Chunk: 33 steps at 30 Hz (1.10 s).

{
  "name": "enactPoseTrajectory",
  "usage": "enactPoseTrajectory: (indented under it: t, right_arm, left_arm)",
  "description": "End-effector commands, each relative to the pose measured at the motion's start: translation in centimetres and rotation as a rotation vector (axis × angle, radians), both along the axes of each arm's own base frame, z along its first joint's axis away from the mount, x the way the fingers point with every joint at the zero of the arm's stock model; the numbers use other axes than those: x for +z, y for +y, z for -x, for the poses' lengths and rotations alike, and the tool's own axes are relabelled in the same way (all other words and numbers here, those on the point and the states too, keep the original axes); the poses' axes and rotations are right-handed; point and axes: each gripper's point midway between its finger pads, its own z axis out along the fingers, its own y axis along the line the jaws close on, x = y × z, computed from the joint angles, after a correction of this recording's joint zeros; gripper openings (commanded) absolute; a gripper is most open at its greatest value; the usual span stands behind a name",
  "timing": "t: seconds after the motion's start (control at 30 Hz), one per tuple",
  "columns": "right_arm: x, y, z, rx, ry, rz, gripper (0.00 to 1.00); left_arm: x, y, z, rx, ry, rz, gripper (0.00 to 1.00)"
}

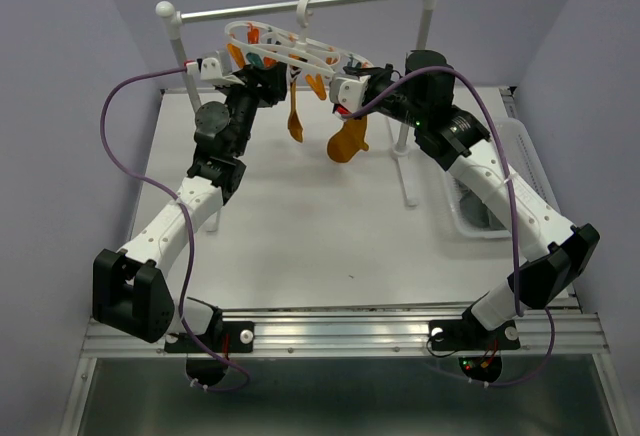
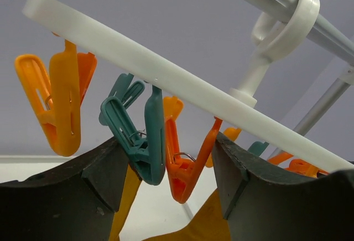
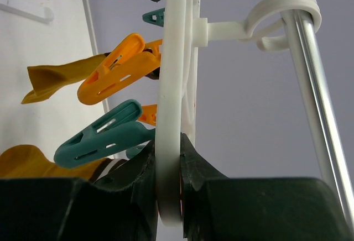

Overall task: Clip the socks to the hanger
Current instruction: Open the clamp at the hanger.

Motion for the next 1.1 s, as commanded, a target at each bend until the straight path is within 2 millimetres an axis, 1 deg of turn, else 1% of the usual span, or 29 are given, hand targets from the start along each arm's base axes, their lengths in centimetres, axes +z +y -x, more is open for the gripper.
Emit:
enactPoseTrajectory:
  t: [0.0, 0.1, 0.13, 0.2, 0.23, 0.3, 0.4, 0.47, 0.5, 0.53, 0.6, 0.87, 1.07]
  right_arm:
    - [1.7, -1.5, 0.0, -0.068, -0.016, -0.061, 0.16]
    - [1.6, -1.5, -0.1, -0.070, -0.018, -0.059, 0.16]
    - [1.6, -1.5, -0.1, -0.071, -0.018, -0.059, 0.16]
    - [1.5, -1.5, -0.1, -0.073, -0.018, -0.059, 0.16]
    - [1.6, -1.6, -0.2, -0.074, -0.021, -0.060, 0.16]
    - [1.5, -1.5, -0.1, -0.071, -0.020, -0.059, 0.17]
    - [1.7, -1.6, -0.1, -0.073, -0.023, -0.062, 0.16]
    - [1.6, -1.6, -0.1, -0.074, -0.022, -0.061, 0.16]
    - [1.7, -1.6, -0.1, -0.076, -0.025, -0.061, 0.16]
    - [1.6, -1.7, -0.1, -0.077, -0.023, -0.060, 0.16]
    - [1.6, -1.8, 0.0, -0.079, -0.025, -0.061, 0.16]
    - [1.5, -1.7, 0.1, -0.076, -0.026, -0.064, 0.16]
    - [1.4, -1.8, 0.2, -0.074, -0.026, -0.068, 0.16]
  left_arm:
    - [5.3, 0.6, 1.8, -0.010, -0.119, 0.040, 0.66]
    - [5.3, 0.4, 1.8, -0.022, -0.117, 0.043, 0.65]
    - [5.4, 0.4, 1.9, -0.025, -0.118, 0.044, 0.61]
    - [5.4, 0.4, 2.0, -0.026, -0.118, 0.047, 0.60]
    - [5.6, 0.3, 2.1, -0.033, -0.120, 0.051, 0.56]
    - [5.7, 0.3, 2.2, -0.039, -0.117, 0.052, 0.52]
    - [6.1, 0.2, 2.4, -0.051, -0.119, 0.054, 0.51]
    - [6.1, 0.2, 2.3, -0.052, -0.111, 0.050, 0.52]
    - [6.1, 0.0, 2.4, -0.063, -0.110, 0.047, 0.59]
    - [6.2, -0.4, 2.7, -0.086, -0.115, 0.039, 0.62]
    - [6.2, -0.5, 2.8, -0.093, -0.118, 0.032, 0.69]
    - [6.1, -0.3, 2.4, -0.072, -0.124, 0.008, 0.69]
    - [6.3, 0.0, 2.0, -0.034, -0.165, -0.013, 0.69]
